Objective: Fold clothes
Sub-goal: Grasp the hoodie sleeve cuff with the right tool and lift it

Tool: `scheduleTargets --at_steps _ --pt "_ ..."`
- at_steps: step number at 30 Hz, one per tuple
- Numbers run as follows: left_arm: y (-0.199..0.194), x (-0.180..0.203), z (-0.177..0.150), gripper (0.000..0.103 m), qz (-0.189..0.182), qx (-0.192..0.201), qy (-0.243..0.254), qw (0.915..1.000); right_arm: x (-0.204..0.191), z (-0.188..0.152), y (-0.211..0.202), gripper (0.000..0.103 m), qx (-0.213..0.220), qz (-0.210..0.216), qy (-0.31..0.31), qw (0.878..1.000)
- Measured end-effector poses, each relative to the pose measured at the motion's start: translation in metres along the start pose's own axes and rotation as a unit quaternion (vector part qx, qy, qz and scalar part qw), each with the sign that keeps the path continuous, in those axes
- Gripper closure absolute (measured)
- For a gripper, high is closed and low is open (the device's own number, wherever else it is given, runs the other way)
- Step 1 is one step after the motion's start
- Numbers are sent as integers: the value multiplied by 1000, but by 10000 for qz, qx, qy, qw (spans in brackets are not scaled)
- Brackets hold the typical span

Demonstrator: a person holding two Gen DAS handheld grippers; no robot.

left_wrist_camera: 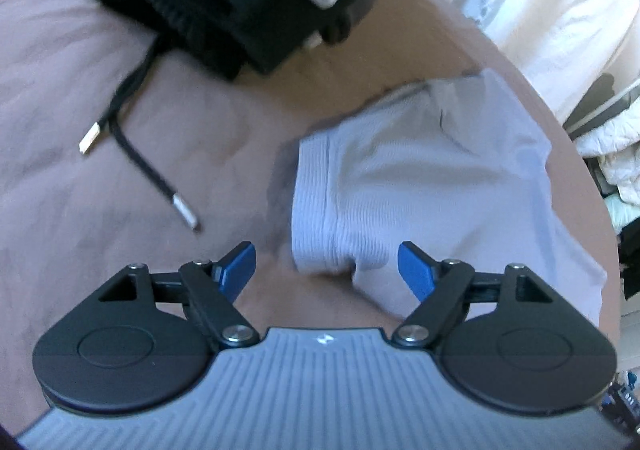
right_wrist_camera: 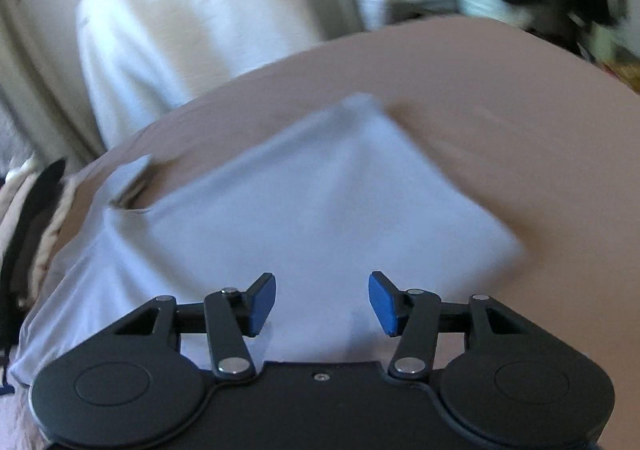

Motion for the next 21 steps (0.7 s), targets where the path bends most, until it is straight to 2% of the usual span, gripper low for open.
scheduleTargets --at_steps 3,5,7,10,13,14,15,16,18,19,20,21 --pt "1 0 -12 25 -125 -46 -148 9998 32 -7 -1 46 -39 322 626 9975" --pt "-3 -7 -15 26 -227 302 -646 9972 43 -10 14 46 -85 643 1299 9894" --pt "-3 -11 -20 27 -254 491 -1085 9926 46 -10 34 43 -76 835 1683 9822" --pt "10 0 -22 27 -327 518 -876 9943 45 4 65 37 222 760 1649 9831" --pt "25 6 -21 25 -173 658 -760 9948 40 40 96 36 607 384 1263 9894" --pt "27 7 -20 25 -88 710 -716 9949 36 53 105 46 678 227 1080 9916" --pt "26 9 -20 25 -40 745 -677 9949 29 68 111 95 631 33 801 9948" --pt "24 10 -19 25 -8 760 -637 9951 21 81 110 92 667 -130 485 9965" --pt "21 11 -19 25 34 772 -557 9954 -7 100 82 97 1141 -407 -367 9920" --pt "20 9 -19 25 73 767 -551 9955 -18 102 63 97 1475 -817 -879 9818" --pt "20 7 -19 25 90 762 -573 9954 -21 99 45 98 1775 -1151 -1107 9711" --pt "22 5 -18 25 78 748 -609 9953 -12 93 39 98 1855 -1234 -1002 9697"
Point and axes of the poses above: each gripper's, at about its wrist camera, not at the fingertips, and y roughly the way its jaws point, x to its right, z to its top, the point moved 9 cm from there along y, roughly the way its jaws point, and after that the axes turned 8 degrees about -x, right-handed, at the moved point
